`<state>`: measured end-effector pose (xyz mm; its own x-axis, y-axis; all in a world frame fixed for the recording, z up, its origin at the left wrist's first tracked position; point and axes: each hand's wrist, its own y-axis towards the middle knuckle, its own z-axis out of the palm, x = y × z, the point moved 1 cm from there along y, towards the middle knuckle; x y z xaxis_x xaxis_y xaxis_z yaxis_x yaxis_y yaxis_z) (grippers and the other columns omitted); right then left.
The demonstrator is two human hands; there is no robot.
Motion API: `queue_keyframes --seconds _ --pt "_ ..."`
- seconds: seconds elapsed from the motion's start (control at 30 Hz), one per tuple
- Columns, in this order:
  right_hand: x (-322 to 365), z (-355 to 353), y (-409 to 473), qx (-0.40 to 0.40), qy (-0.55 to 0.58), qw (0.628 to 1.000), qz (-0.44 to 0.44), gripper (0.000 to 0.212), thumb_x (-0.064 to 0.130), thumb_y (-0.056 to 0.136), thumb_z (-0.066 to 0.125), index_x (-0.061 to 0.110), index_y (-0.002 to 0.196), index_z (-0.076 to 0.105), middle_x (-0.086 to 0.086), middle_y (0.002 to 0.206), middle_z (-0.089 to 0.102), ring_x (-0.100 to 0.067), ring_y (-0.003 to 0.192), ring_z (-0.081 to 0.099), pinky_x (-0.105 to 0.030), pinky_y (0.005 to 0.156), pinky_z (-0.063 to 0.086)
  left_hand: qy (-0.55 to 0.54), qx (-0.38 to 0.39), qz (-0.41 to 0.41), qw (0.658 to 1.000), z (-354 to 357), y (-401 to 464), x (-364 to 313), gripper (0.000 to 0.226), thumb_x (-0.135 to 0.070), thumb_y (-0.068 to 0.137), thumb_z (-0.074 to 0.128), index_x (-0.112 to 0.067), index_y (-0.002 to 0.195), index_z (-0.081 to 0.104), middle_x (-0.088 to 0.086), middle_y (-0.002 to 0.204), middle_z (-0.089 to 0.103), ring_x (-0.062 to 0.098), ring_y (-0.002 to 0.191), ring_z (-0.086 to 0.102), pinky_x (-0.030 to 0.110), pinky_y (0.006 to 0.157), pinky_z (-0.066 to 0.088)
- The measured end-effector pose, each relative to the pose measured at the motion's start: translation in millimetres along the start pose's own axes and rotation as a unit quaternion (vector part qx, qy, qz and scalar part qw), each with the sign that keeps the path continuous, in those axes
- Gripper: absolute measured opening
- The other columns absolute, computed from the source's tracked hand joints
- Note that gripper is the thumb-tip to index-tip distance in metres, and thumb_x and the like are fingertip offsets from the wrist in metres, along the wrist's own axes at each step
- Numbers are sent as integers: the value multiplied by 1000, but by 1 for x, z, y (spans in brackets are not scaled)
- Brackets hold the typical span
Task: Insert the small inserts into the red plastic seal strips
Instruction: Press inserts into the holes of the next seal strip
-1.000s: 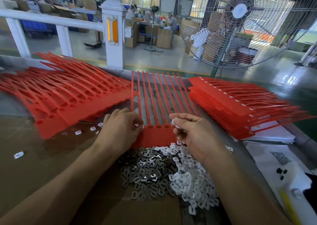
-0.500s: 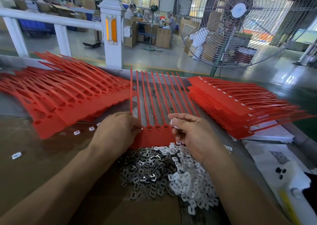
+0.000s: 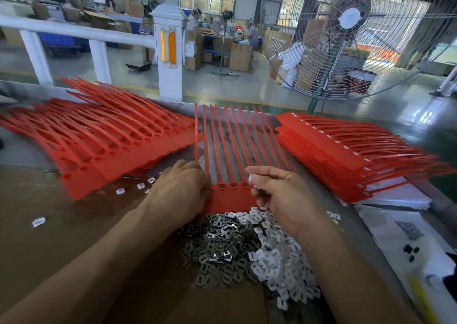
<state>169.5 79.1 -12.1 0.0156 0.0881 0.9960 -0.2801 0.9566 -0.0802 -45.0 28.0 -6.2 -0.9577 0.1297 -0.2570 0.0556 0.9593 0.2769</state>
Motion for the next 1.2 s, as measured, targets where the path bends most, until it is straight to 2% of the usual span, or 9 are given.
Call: queue_keyframes --seconds 0.33,0.4,0.47,0.57,0.73,0.87,1.0,1.1,1.2 --pt "4 0 -4 26 32 999 -12 18 2 93 71 15 94 83 -9 85 73 -15 67 61 -25 56 49 -59 -75 -13 995 0 -2 3 16 -33 88 73 -30 103 69 -13 103 63 14 104 58 37 93 46" --pt "3 1 -3 31 38 999 -14 18 2 93 72 16 95 83 -7 86 75 -12 66 63 -23 54 50 -83 -104 -2 991 -1 -3 3 17 -27 87 74 -29 102 69 -13 102 62 12 101 58 38 91 47" --pt "1 2 -2 28 37 999 -12 16 4 92 74 17 94 83 -9 86 75 -13 64 63 -23 54 50 -138 -134 19 981 -1 -4 0 17 -22 85 76 -28 100 69 -17 97 62 4 92 57 31 84 49" --pt "-3 3 1 24 21 999 -9 13 7 91 76 18 95 83 -11 85 75 -16 63 61 -24 53 49 -190 -141 65 970 -1 -4 -11 21 -19 84 79 -27 100 67 -17 93 63 3 85 59 28 76 50" --pt "-6 6 2 37 -1 999 -19 11 13 89 80 22 93 82 -6 73 69 -16 61 59 -25 54 49 -207 -124 125 962 4 -6 -24 23 -28 85 79 -30 103 65 -18 94 62 4 86 60 36 80 51" --pt "-6 10 1 45 0 999 -23 7 14 90 79 19 92 83 -10 75 70 -19 62 58 -25 54 49 -208 -140 108 962 5 -5 -27 17 -33 85 79 -29 97 68 -17 91 63 4 86 60 40 85 48" --pt "-5 12 -1 59 -3 998 -16 12 11 94 74 18 97 83 -12 78 71 -26 71 59 -27 57 50 -190 -149 99 965 3 -6 -28 10 -32 88 76 -26 92 70 -16 88 63 6 85 59 41 85 47" --pt "-4 10 -2 76 5 997 -13 16 7 95 71 16 101 83 -14 82 72 -26 74 61 -27 58 50 -184 -152 102 966 1 -7 -28 9 -34 91 71 -25 94 71 -15 88 65 6 85 59 41 85 48" --pt "-4 11 -2 76 9 997 -13 13 9 95 72 16 99 83 -12 78 71 -23 71 61 -26 56 50 -196 -164 98 962 0 -6 -30 10 -33 93 69 -24 92 71 -13 86 66 8 84 61 41 82 49"
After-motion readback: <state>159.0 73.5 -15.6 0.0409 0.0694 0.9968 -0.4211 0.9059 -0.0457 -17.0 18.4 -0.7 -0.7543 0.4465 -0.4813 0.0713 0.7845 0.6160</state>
